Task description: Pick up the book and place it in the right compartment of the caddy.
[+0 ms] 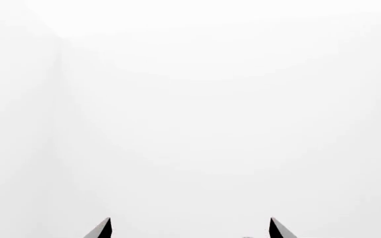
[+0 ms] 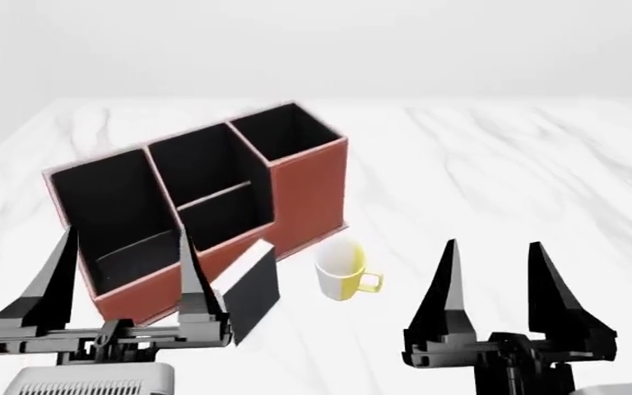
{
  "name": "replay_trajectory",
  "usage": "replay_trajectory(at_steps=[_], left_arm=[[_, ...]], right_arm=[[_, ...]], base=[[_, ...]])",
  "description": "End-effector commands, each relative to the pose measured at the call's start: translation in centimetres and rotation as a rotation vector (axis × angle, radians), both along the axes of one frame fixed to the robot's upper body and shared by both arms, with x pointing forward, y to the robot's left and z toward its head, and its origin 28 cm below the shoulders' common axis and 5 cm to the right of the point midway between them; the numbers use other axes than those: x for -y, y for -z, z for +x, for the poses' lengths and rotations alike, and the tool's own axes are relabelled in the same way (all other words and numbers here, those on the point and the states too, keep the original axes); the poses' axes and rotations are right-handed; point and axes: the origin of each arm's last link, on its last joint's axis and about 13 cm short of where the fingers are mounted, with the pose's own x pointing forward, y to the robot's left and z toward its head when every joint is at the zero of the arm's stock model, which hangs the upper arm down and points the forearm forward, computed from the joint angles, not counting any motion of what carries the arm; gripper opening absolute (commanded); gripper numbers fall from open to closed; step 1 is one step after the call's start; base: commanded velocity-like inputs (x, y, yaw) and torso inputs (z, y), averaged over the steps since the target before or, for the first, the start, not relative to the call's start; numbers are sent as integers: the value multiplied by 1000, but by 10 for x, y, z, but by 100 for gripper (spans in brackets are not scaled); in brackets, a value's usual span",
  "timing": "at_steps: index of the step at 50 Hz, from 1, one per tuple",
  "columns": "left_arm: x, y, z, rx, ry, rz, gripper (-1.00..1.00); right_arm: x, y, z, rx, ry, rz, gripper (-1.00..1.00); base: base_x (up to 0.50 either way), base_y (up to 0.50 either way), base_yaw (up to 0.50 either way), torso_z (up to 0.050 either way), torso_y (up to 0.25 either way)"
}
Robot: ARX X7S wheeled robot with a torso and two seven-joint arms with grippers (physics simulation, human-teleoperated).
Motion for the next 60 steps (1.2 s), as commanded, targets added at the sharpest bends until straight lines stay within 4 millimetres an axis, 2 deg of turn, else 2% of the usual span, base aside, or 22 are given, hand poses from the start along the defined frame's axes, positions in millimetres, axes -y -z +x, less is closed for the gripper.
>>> replay_trajectory(at_steps=[1, 28, 33, 39, 41, 44, 50, 60], left_arm=[[-2, -2, -1, 28, -15, 12, 100], [0, 0, -2, 19, -6, 13, 100], [0, 0, 1, -196, 98, -57, 100], [-11, -1, 1, -334, 176, 27, 100], [-17, -5, -1, -429, 245, -46, 100], [-25, -11, -1, -448, 230, 18, 100], [-33, -25, -1, -526, 314, 6, 100], [-29, -33, -16, -662, 445, 15, 100]], right_arm=[[1, -1, -1, 23, 1, -18, 100], [-1, 3, -2, 28, 2, -39, 100], [-1, 4, -2, 28, 3, -46, 100], [0, 3, -3, 28, 4, -44, 100], [-1, 4, -3, 27, 3, -45, 100], [-2, 4, -4, 24, 0, -48, 100], [-1, 4, -4, 20, -1, -48, 100], [-2, 7, -4, 12, -5, -52, 100]], base=[[500, 0, 0, 0, 0], [458, 0, 0, 0, 1], [0, 0, 0, 0, 0], [0, 0, 0, 0, 0], [0, 0, 0, 0, 0], [0, 0, 0, 0, 0], [0, 0, 0, 0, 0], [0, 0, 0, 0, 0]])
